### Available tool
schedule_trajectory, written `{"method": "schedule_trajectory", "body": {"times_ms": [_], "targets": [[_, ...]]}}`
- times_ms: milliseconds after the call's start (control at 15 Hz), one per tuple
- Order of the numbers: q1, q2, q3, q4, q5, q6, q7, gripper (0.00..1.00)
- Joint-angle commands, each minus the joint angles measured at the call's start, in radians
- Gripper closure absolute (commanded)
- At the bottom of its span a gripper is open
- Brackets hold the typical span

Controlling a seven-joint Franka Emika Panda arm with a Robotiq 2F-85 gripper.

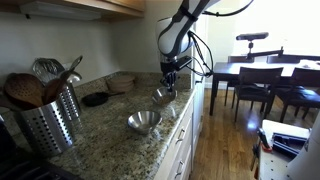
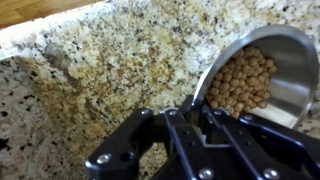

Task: Pour the things in the bowl on the right into the bowl on the left

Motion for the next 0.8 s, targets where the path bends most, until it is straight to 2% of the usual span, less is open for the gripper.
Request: {"method": "schedule_trajectory", "body": {"times_ms": [0,333,733], "targets": [[0.002,-0.034,0.018,-0.026,0.046,-0.018,-0.047,0.98],[0.001,-0.044,0.037,-0.027,0.077,-0.028,-0.084,0.98],[0.011,-0.095,0.043,-0.033,0.052,-0.047,-0.108,0.98]]}}
